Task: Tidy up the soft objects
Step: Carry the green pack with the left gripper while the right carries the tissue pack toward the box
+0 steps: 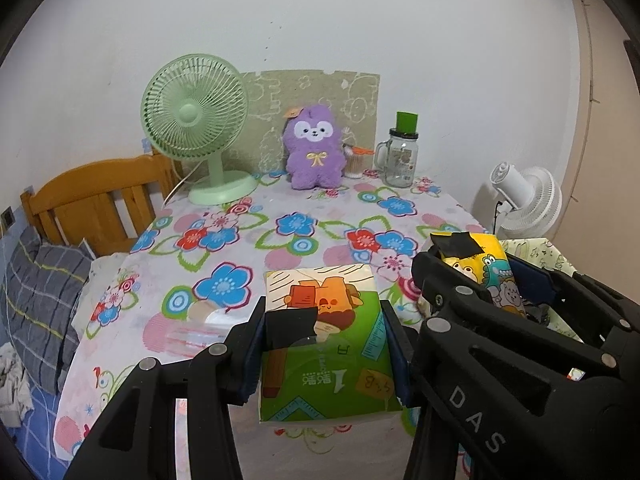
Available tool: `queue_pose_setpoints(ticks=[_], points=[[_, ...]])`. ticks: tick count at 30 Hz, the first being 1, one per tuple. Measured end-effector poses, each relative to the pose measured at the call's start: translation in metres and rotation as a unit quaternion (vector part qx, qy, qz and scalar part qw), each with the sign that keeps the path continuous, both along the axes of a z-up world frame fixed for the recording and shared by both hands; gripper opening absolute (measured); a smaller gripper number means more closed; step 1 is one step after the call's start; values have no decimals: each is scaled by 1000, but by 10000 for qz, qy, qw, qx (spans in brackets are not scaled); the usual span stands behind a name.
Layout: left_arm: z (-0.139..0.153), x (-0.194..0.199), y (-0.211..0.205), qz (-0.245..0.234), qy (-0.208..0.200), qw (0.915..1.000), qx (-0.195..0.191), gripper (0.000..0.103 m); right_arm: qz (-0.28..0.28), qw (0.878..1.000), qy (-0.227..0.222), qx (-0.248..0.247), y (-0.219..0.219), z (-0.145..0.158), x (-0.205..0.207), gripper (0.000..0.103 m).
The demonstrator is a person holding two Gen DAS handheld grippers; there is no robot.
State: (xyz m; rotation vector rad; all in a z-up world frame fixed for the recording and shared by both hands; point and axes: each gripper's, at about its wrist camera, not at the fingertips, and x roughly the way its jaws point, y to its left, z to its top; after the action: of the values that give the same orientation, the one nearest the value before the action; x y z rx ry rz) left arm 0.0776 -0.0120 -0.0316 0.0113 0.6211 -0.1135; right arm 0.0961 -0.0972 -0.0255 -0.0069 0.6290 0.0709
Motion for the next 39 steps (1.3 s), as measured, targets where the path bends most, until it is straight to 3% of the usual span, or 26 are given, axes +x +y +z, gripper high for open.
queue_pose_setpoints(ticks=[39], points=[[18,14,-106,-1039,-227,9943,52,53,-657,9975,-246,-4,-108,26,-5,52]])
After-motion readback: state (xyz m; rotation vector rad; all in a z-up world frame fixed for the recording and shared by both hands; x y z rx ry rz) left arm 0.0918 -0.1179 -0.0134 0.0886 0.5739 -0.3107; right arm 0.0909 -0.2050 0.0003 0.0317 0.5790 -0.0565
